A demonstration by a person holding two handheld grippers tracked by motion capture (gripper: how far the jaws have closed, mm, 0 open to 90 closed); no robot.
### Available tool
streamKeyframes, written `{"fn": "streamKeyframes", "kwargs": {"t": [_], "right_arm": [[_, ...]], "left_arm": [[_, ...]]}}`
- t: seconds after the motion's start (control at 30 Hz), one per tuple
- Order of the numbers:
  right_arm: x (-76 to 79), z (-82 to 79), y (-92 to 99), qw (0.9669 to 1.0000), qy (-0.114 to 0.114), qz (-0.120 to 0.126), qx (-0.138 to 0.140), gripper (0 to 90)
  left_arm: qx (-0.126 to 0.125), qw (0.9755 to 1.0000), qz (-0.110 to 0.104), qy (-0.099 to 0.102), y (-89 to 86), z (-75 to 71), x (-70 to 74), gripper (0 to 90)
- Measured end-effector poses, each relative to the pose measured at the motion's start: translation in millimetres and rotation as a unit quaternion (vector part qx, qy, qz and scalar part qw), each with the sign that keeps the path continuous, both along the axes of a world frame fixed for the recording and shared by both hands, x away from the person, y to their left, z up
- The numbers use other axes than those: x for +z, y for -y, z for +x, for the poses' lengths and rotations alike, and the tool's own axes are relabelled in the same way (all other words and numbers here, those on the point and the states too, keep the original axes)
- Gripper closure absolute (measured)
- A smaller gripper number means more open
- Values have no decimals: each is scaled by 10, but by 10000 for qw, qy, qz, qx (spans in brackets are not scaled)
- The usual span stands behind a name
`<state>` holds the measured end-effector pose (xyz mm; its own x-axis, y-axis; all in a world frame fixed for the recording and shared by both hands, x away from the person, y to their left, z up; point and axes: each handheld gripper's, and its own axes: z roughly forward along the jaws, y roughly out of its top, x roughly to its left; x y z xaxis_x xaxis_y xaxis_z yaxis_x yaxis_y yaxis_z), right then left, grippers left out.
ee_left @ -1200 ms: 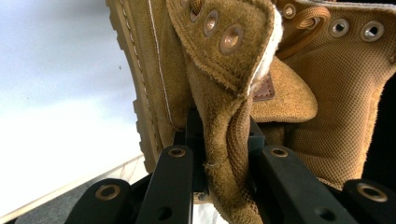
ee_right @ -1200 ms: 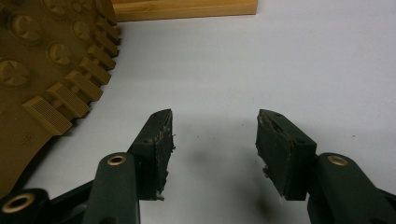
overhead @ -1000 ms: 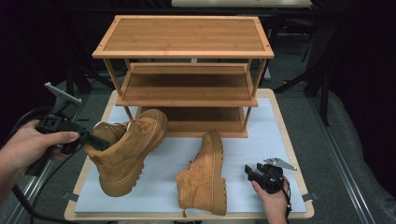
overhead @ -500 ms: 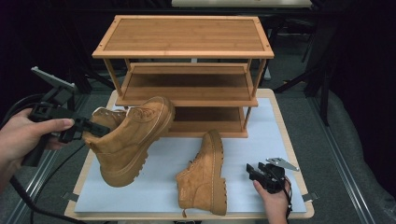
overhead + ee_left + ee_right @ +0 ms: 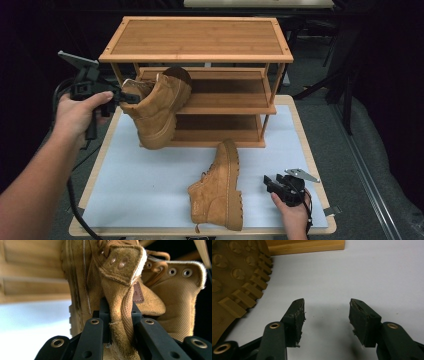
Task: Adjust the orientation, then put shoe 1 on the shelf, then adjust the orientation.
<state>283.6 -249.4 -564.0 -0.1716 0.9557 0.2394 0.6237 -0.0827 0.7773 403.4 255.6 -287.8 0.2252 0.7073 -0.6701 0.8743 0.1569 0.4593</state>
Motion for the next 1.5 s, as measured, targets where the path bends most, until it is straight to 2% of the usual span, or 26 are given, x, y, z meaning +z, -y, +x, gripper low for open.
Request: {"fn": "streamKeyframes", "kwargs": {"t": [0.03,0.07,0.13,0.23,0.27,0.37,0.57,0.67,0.77,0.8,0.83,0.9,0.93,1.0,1.1,1.13,1.2,1.23,1.27,1.3,1.33,1.37,1.4,1.43,1.47,1.5], "right_arm": [[4,-3,11,10000,-71,-16,-8,458],[-4,2,17,10000,-48,35,3,458],[-7,6,22,9999,-95,29,-16,458],[-2,6,12,10000,-50,56,24,458],[-4,7,6,10000,-5,69,22,458],[0,7,6,9999,-1,101,19,457],[2,9,7,9999,14,142,14,453],[10,6,1,9999,-39,104,42,450],[9,9,-6,9999,12,89,44,450],[27,-1,-1,9999,-70,32,76,451],[23,3,-8,9999,35,76,81,454],[53,-13,-7,9999,-36,25,129,462],[53,-12,-11,9999,70,8,120,466],[80,-20,-20,9999,30,-18,141,474],[116,-19,-49,9996,-20,53,289,507],[120,-11,-66,9993,53,72,360,536],[158,-9,-101,9987,-36,-44,497,588],[174,-6,-120,9987,-21,-89,494,605],[182,6,-129,9982,42,2,601,618],[217,1,-135,9982,-47,-78,587,651],[241,7,-136,9975,-50,31,709,665],[268,11,-152,9980,-20,-37,636,673],[287,21,-162,9973,61,82,727,679],[329,20,-165,9970,-16,46,772,680],[353,30,-172,9957,14,123,918,676],[392,32,-198,9958,31,39,909,669]], "left_arm": [[237,9997,-45,77,75,67,-80,796],[290,9996,24,51,130,104,-123,794],[192,9998,-51,49,252,150,-179,783],[21,9980,603,202,447,125,-109,775],[46,9978,629,196,451,122,-98,772],[36,9986,489,175,422,104,-145,751],[-27,9984,393,412,388,43,-189,617],[-144,9984,41,554,335,-5,-137,488],[-347,9954,436,774,298,-112,-57,487],[-346,9941,476,915,270,-160,-39,481],[-358,9934,419,1001,234,-211,-28,483],[-484,9930,314,1027,156,-310,-25,494],[-498,9926,315,1065,119,-363,-34,495],[-540,9907,382,1191,37,-459,-86,495],[-556,9889,722,1175,-71,-556,-306,526],[-563,9876,853,1189,-105,-574,-424,536],[-531,9868,1047,1118,-162,-602,-699,538],[-503,9860,1099,1148,-189,-617,-839,538],[-455,9847,1139,1236,-215,-634,-979,536],[-376,9844,1140,1289,-246,-652,-1113,526],[-305,9843,1051,1386,-281,-670,-1247,521],[-255,9835,970,1507,-312,-687,-1382,506],[-209,9838,915,1526,-338,-696,-1513,502],[-156,9846,884,1502,-363,-702,-1630,489],[-92,9812,998,1651,-390,-713,-1765,477],[-102,9778,1096,1785,-398,-721,-1843,471]]}}
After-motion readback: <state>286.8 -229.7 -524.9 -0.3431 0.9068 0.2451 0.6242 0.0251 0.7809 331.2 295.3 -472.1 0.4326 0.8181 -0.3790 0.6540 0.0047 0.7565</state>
